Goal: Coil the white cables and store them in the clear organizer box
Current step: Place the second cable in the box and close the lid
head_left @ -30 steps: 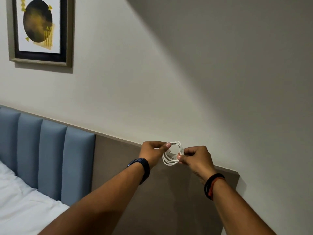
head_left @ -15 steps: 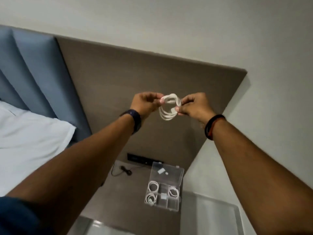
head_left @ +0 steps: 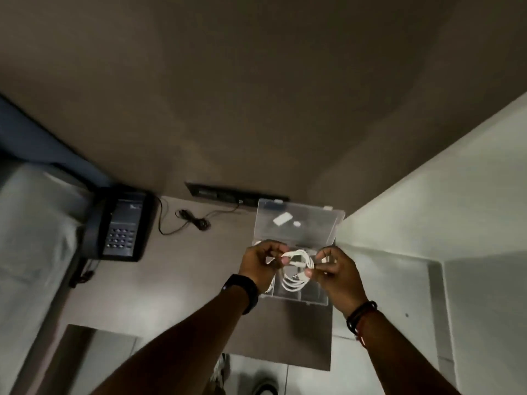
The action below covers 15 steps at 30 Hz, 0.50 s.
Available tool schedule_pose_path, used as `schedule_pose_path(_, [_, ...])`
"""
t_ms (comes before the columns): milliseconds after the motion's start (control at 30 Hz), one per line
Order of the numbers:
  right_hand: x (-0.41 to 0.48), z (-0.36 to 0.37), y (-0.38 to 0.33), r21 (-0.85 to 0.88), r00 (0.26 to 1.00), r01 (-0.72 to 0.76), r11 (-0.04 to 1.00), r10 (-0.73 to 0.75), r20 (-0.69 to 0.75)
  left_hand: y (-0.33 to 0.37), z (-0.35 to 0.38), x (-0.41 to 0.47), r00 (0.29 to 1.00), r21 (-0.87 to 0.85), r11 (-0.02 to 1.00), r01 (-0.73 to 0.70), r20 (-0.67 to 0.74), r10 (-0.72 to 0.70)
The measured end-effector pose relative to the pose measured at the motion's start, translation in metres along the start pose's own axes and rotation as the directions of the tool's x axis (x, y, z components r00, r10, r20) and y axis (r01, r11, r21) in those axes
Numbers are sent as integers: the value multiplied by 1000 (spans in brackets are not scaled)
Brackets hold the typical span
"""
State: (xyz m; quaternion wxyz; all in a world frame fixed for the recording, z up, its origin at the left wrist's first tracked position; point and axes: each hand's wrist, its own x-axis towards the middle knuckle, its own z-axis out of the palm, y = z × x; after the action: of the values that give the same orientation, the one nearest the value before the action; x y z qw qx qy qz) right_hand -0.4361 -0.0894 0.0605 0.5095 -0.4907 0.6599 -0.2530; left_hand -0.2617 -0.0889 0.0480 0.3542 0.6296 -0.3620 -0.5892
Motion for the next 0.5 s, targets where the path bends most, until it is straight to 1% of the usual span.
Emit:
schedule_pose_path(133, [34, 33, 85, -14, 998, -26, 1000, 25, -66, -86, 16, 49, 1000, 20, 999, 26, -9, -26])
schedule_pose_path(200, [44, 43, 115, -22, 994, -34, 999, 31, -103, -114, 21, 63, 998, 51, 997, 55, -26, -53])
schedule_pose_path(267, [49, 52, 139, -47, 992, -33, 998, 27, -123, -137, 28, 72, 999, 117, 992, 44, -37, -40])
schedule_pose_path(367, [50, 60, 162, -129, 986, 17, 992, -38, -161, -160, 32, 77, 996, 254, 967, -27, -72, 47])
schedule_pose_path(400, [49, 62, 165, -145, 984, 31, 989, -56, -172, -165, 32, 78, 991, 324, 943, -71, -85, 103])
schedule_pose_path(500, [47, 65, 169, -213, 972, 73, 974, -117, -203, -172, 29, 77, 955, 539, 811, -230, -34, 293])
